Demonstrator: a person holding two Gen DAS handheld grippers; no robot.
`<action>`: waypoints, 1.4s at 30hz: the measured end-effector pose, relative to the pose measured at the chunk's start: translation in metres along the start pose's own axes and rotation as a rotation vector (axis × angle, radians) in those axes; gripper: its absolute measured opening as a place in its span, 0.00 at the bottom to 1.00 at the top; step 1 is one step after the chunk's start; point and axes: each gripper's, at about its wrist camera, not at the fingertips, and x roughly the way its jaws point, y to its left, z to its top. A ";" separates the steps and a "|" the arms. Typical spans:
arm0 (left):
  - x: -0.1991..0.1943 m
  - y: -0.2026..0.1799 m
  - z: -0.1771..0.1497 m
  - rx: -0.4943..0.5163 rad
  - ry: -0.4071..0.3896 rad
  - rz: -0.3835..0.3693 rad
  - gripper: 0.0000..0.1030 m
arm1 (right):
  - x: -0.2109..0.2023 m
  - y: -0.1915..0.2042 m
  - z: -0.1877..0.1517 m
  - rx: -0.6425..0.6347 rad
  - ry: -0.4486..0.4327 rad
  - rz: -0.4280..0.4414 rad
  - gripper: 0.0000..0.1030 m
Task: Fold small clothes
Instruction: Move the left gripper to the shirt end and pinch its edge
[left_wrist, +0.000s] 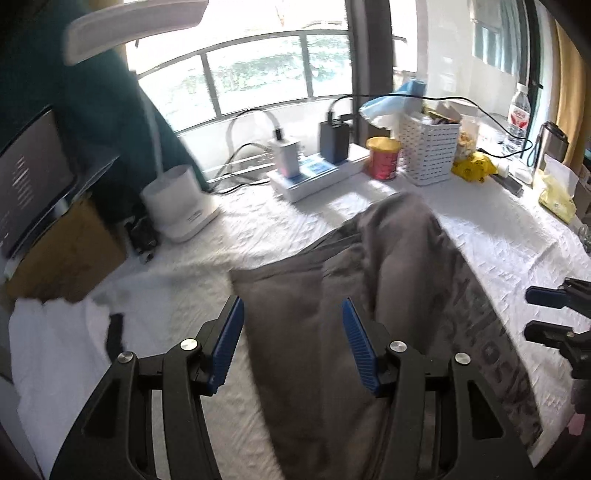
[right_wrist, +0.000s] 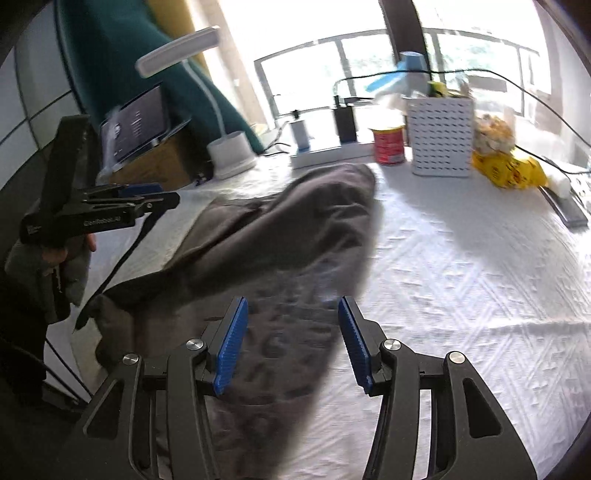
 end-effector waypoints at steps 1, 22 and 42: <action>0.005 -0.006 0.004 0.000 0.009 -0.013 0.54 | 0.000 -0.007 0.001 0.009 -0.003 -0.016 0.52; 0.082 -0.058 0.005 0.072 0.203 -0.049 0.54 | 0.010 -0.084 0.011 0.096 0.012 -0.110 0.52; 0.042 0.016 0.010 -0.089 -0.038 -0.126 0.07 | 0.019 -0.052 0.023 0.057 0.048 -0.159 0.52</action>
